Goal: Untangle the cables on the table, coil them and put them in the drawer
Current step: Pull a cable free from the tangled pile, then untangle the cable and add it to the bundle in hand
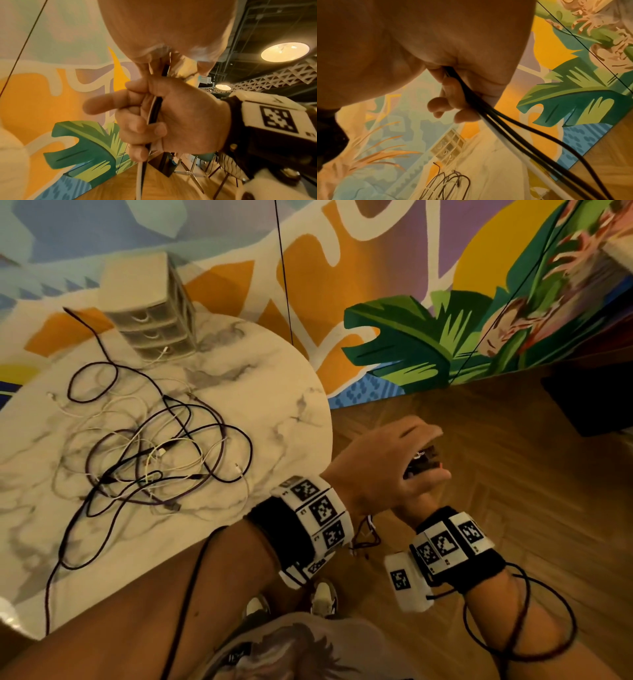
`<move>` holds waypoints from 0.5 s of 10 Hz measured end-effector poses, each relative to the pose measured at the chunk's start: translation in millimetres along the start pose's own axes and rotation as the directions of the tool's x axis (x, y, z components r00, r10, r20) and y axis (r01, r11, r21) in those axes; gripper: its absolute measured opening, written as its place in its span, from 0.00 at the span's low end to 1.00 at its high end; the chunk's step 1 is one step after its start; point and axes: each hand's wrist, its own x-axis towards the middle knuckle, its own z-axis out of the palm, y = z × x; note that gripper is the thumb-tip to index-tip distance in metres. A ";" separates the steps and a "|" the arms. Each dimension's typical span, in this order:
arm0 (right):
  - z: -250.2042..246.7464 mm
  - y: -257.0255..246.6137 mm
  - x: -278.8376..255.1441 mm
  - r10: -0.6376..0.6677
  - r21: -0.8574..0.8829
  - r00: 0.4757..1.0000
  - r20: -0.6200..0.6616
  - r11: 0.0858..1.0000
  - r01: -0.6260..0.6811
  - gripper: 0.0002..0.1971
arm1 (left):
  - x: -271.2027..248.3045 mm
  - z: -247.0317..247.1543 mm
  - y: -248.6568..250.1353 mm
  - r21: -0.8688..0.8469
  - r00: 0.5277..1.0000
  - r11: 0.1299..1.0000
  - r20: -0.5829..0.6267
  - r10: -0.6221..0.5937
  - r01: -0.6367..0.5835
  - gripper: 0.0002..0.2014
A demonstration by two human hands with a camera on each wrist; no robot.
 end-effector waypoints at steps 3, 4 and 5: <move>17.8 45.4 18.5 -0.278 -0.391 0.952 -0.128 0.896 0.209 0.12 | -1.6 13.8 -10.7 0.281 0.973 0.946 -0.116 0.201 -0.162 0.11; 7.1 59.8 20.2 -0.184 0.101 0.926 0.330 0.982 0.159 0.13 | -4.6 14.5 -19.3 0.332 0.962 0.936 -0.196 0.190 -0.117 0.10; 19.5 57.6 30.3 -0.186 -0.040 0.960 0.209 0.979 0.198 0.18 | -10.6 13.2 -25.8 0.312 0.967 0.947 -0.205 0.151 -0.081 0.11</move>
